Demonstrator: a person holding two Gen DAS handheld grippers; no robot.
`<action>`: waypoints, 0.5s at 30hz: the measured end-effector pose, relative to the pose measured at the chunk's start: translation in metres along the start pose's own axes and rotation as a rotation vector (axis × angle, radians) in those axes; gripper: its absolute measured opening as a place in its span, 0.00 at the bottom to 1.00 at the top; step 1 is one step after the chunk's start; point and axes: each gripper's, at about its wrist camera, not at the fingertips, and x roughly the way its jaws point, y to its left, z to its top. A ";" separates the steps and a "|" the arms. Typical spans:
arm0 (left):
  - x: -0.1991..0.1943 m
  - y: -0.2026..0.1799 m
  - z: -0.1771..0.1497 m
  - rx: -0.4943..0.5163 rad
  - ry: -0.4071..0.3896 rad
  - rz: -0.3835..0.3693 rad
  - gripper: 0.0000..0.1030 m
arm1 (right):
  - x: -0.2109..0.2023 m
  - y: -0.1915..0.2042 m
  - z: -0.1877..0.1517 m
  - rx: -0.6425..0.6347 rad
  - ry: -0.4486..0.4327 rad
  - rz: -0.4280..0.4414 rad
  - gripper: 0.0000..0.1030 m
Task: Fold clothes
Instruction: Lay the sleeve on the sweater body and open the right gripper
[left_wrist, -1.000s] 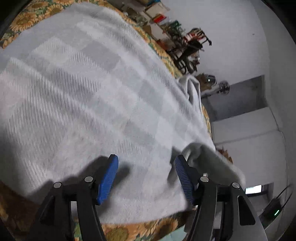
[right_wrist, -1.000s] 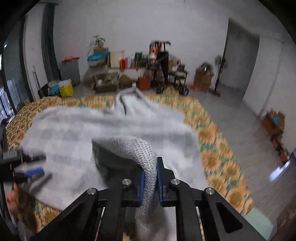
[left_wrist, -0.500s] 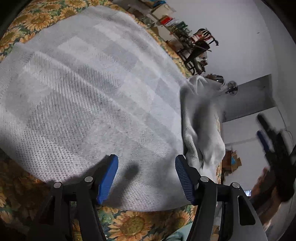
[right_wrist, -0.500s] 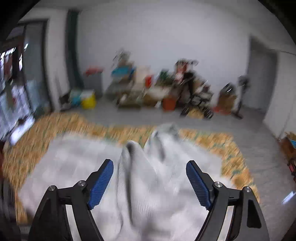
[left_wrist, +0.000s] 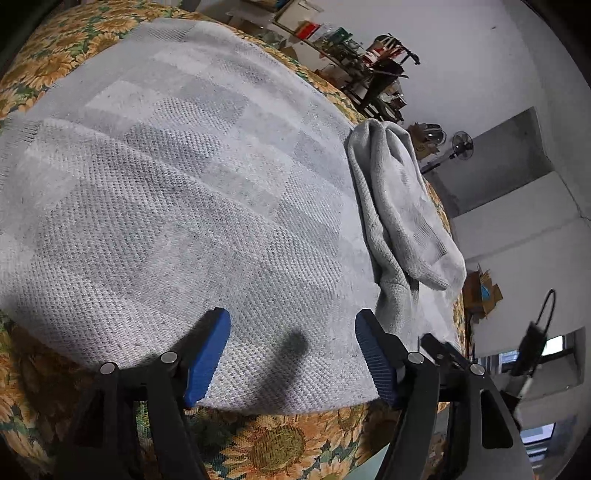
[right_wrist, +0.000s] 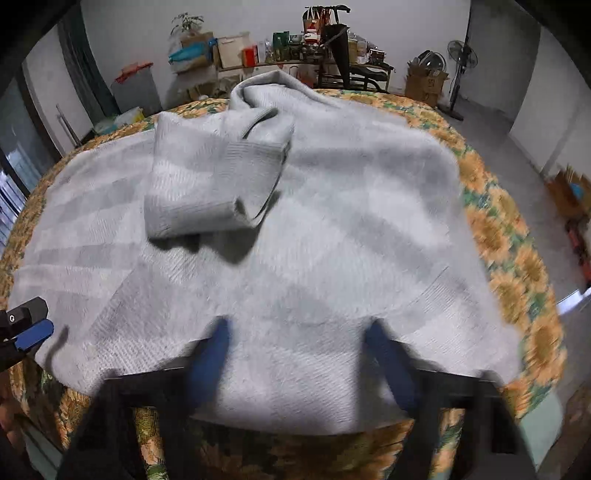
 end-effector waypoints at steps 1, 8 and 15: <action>-0.002 0.002 -0.001 -0.006 0.006 -0.013 0.69 | -0.002 0.002 0.001 0.002 -0.021 0.012 0.14; -0.012 0.010 -0.002 -0.059 0.023 -0.078 0.69 | -0.050 0.024 0.037 -0.038 -0.217 0.097 0.02; -0.007 0.016 -0.002 -0.082 0.041 -0.091 0.69 | -0.056 0.033 0.031 -0.051 -0.212 0.079 0.47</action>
